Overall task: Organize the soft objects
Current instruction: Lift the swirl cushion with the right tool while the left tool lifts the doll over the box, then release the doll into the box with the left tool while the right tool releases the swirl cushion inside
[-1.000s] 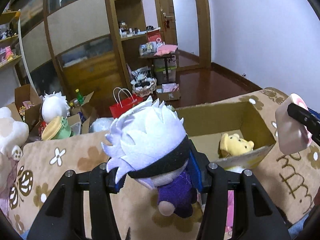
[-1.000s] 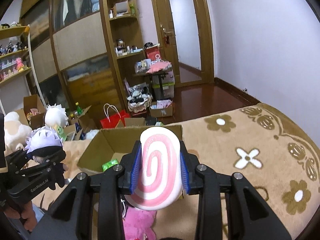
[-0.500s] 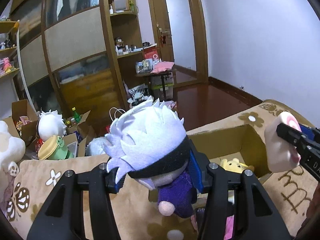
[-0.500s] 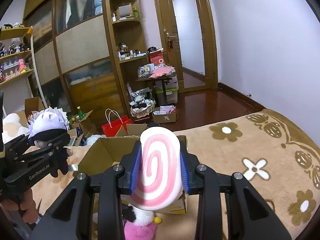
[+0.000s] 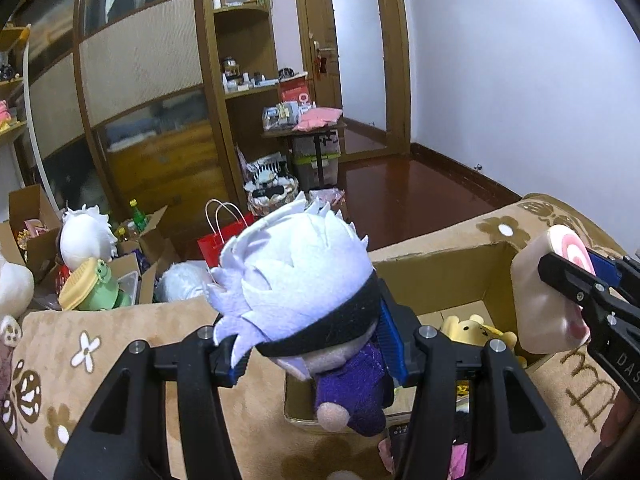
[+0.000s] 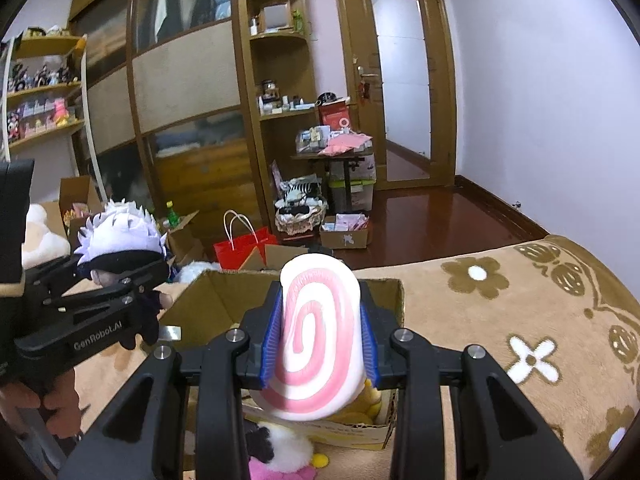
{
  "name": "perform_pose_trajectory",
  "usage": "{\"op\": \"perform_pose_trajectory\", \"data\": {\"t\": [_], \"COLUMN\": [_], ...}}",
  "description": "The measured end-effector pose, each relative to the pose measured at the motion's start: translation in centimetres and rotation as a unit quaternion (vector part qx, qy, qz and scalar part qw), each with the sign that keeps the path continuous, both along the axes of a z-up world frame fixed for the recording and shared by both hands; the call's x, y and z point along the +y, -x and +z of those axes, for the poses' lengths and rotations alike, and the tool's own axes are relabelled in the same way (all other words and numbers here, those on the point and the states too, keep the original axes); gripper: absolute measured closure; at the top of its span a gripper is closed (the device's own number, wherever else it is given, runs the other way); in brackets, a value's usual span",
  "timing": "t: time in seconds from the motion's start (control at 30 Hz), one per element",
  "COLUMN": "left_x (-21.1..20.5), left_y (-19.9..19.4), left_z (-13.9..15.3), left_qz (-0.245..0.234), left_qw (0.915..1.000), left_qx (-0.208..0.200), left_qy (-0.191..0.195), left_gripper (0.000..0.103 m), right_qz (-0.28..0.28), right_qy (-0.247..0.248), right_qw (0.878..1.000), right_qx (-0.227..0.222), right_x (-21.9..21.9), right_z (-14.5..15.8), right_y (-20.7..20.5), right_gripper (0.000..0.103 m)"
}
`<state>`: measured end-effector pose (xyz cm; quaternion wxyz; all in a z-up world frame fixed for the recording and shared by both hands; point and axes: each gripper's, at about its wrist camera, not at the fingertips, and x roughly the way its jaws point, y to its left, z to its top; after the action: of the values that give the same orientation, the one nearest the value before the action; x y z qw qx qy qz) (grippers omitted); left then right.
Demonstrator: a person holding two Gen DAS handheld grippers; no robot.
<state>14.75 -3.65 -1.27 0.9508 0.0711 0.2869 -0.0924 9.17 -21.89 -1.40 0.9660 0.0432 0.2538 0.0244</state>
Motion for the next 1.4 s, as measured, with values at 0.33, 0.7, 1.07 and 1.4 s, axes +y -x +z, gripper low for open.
{"op": "perform_pose_trajectory", "data": {"t": [0.33, 0.7, 1.07, 1.4], "left_x": [-0.2, -0.7, -0.2, 0.0], "left_y": [-1.1, -1.2, -1.2, 0.4], "left_z": [-2.0, -3.0, -2.6, -0.8], "left_qz": [-0.009, -0.02, -0.014, -0.015], "left_qw": [0.9991, 0.9978, 0.9976, 0.9986], "left_qx": [0.041, 0.062, 0.066, 0.05], "left_qy": [0.005, 0.005, 0.015, 0.008], "left_gripper": [0.048, 0.045, 0.029, 0.01], "right_qz": [0.01, 0.005, -0.002, -0.017], "right_qy": [-0.033, -0.055, -0.061, -0.065], "right_qw": [0.999, 0.998, 0.997, 0.997], "right_qx": [0.024, 0.041, 0.048, 0.046], "right_x": [-0.5, -1.3, -1.8, -2.3], "right_z": [-1.9, -2.9, -3.2, -2.6], "right_y": [-1.2, -1.7, -1.7, -0.6], "right_gripper": [0.066, 0.061, 0.057, 0.035]}}
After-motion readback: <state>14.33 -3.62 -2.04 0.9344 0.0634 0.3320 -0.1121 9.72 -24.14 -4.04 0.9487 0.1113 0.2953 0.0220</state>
